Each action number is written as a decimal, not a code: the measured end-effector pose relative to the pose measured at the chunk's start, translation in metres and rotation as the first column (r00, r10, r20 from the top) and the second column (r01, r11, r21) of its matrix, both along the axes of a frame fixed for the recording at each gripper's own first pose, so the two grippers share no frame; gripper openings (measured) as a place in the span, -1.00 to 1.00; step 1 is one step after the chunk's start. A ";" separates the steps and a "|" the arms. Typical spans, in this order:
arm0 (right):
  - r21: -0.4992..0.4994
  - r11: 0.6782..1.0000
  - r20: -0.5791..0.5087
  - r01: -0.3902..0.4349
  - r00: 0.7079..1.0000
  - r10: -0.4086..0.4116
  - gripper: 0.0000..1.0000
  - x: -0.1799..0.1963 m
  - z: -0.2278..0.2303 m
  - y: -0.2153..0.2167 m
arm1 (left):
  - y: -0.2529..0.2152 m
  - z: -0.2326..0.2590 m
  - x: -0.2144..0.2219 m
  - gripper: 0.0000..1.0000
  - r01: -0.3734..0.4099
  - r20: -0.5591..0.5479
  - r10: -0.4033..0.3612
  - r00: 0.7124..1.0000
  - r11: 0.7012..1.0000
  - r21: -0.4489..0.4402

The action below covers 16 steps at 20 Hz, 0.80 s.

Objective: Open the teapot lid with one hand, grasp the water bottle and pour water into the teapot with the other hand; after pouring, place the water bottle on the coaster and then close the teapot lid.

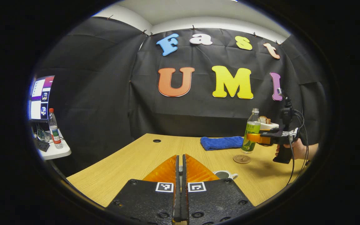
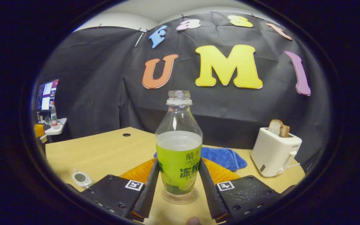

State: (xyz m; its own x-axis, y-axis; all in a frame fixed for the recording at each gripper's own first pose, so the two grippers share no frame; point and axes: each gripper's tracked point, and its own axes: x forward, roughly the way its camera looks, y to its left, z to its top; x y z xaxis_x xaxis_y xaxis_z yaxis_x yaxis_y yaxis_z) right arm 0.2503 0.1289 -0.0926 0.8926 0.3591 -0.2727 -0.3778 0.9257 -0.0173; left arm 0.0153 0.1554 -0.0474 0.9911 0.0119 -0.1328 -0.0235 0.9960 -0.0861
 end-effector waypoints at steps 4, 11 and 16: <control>0.006 1.000 -0.045 0.025 0.999 -0.025 0.40 0.013 -0.030 -0.003 | 0.001 -0.003 0.002 -0.94 -0.005 0.000 0.005 1.000 1.000 0.001; -0.005 0.999 -0.052 0.036 0.998 -0.036 0.48 0.015 -0.038 -0.002 | -0.003 -0.012 0.006 -0.94 -0.003 -0.024 0.003 1.000 1.000 0.001; -0.017 0.999 0.007 0.039 0.999 -0.039 0.96 -0.003 -0.017 -0.007 | -0.025 -0.015 0.012 -0.94 0.012 -0.017 -0.012 1.000 1.000 -0.009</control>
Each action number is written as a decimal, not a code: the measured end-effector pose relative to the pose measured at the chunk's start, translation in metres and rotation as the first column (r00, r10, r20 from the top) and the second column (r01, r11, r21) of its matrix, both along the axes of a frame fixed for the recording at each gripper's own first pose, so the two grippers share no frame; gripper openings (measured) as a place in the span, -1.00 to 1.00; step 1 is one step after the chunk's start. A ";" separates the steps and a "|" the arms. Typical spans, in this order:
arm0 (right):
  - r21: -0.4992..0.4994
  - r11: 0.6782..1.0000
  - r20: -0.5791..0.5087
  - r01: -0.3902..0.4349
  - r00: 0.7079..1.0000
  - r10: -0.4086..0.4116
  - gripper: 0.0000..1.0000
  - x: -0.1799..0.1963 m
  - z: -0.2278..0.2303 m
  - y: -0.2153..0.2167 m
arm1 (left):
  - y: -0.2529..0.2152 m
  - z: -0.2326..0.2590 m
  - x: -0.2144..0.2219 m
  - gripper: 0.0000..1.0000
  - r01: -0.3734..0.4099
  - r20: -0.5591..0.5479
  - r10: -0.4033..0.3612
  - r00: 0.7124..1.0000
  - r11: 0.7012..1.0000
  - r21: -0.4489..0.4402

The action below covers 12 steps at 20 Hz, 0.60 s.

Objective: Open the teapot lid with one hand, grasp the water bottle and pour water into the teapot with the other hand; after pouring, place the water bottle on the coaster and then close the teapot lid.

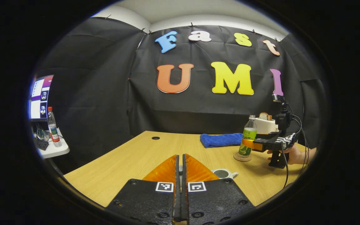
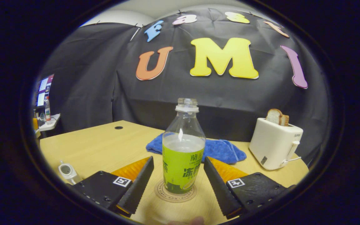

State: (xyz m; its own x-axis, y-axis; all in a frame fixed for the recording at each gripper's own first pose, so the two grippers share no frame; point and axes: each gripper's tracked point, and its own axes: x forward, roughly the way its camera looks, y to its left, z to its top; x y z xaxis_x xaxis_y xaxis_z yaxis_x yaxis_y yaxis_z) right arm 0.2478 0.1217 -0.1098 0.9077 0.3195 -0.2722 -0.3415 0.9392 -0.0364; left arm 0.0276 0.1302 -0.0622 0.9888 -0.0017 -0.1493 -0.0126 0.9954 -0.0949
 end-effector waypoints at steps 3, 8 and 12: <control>0.025 1.000 0.059 -0.002 0.998 0.001 0.91 -0.039 0.030 -0.018 | -0.032 -0.001 0.008 -0.94 0.047 0.022 -0.047 0.999 0.999 -0.009; -0.020 0.999 0.147 0.030 0.989 -0.027 0.90 -0.117 0.046 -0.064 | -0.081 -0.013 0.031 -0.95 0.120 0.022 -0.120 0.993 0.993 0.001; 0.027 0.998 0.136 0.057 0.989 -0.060 0.91 -0.154 0.042 -0.091 | -0.091 -0.024 0.049 -0.94 0.122 0.024 -0.122 0.992 0.992 -0.009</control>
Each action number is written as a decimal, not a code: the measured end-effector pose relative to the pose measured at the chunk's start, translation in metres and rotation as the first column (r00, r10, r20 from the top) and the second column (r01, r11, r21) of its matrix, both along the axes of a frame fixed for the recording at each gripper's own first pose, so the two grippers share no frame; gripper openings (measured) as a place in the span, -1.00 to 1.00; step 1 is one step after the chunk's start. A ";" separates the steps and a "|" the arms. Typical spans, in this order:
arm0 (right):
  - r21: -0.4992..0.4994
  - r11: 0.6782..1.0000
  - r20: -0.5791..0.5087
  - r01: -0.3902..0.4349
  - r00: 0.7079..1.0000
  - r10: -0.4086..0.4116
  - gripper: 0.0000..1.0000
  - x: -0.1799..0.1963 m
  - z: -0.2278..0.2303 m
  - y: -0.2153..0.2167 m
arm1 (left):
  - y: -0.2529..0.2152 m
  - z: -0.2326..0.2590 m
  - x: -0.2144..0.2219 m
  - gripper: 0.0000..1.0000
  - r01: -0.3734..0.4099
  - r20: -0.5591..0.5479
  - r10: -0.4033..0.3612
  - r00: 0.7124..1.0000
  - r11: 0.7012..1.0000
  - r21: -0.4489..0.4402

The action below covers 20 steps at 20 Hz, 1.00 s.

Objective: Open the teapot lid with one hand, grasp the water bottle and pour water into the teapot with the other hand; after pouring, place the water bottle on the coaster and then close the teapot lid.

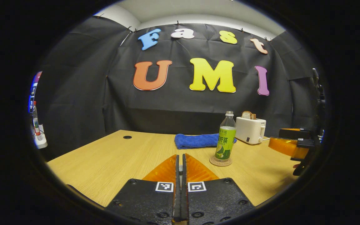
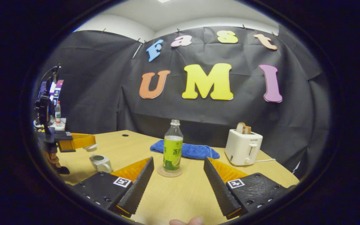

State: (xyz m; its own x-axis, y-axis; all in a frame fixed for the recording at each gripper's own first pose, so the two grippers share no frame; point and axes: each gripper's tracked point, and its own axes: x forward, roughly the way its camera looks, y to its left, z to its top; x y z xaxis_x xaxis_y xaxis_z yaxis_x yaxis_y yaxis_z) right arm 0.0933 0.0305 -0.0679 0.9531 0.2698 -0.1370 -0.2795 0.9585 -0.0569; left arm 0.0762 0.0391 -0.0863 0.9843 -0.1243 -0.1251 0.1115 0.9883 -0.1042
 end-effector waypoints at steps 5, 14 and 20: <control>0.060 0.996 -0.006 0.064 0.998 -0.064 0.91 -0.011 0.001 -0.029 | -0.003 -0.021 0.009 -0.94 0.000 -0.039 0.001 0.999 1.000 0.002; 0.042 0.998 0.007 0.050 0.999 -0.050 0.91 -0.014 -0.001 -0.022 | -0.002 -0.036 0.012 -0.94 -0.009 -0.068 0.011 0.998 1.000 0.020; 0.051 0.997 0.002 0.054 0.999 -0.054 0.91 -0.016 -0.004 -0.026 | -0.003 -0.044 0.010 -0.93 -0.020 -0.096 0.022 0.995 0.999 0.028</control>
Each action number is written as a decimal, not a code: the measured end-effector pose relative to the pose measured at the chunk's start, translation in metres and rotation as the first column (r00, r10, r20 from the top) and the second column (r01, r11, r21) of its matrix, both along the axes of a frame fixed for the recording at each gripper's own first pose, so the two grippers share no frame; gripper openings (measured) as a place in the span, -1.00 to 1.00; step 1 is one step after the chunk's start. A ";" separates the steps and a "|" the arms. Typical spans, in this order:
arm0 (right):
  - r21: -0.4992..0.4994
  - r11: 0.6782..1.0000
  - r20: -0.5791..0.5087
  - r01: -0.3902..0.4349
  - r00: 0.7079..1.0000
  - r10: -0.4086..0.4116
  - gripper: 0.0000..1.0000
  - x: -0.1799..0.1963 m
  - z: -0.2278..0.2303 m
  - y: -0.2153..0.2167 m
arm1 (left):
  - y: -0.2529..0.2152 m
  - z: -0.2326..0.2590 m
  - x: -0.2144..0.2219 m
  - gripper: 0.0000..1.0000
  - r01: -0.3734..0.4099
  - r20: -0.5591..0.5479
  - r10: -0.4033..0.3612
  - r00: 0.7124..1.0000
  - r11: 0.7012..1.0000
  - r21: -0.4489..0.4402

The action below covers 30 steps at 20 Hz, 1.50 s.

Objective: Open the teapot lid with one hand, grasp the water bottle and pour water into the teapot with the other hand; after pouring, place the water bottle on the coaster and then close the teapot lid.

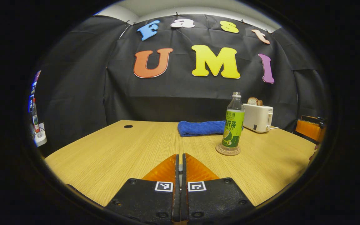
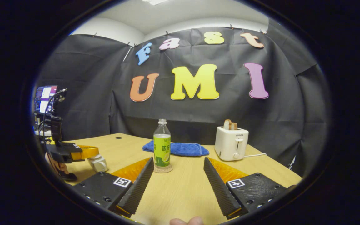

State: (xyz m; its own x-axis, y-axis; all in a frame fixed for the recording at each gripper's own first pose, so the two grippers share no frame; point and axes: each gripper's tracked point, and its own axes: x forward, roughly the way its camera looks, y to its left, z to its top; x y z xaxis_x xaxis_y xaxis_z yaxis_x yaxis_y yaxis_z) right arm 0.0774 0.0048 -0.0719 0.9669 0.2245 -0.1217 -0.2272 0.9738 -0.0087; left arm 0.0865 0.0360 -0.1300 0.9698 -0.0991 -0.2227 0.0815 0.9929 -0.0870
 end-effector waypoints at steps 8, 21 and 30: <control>0.010 0.994 0.016 0.107 0.994 -0.107 0.91 -0.001 0.011 -0.023 | 0.012 0.037 -0.010 0.99 -0.091 0.063 0.087 0.994 0.995 0.052; 0.034 0.976 0.040 0.217 0.975 -0.218 0.94 -0.061 0.053 -0.039 | -0.026 0.133 -0.092 0.92 -0.094 0.199 0.091 0.976 0.996 0.006; 0.002 0.971 0.074 0.240 0.968 -0.239 0.92 -0.093 0.057 -0.023 | -0.040 0.136 -0.115 0.92 -0.055 0.223 0.051 0.974 0.998 0.012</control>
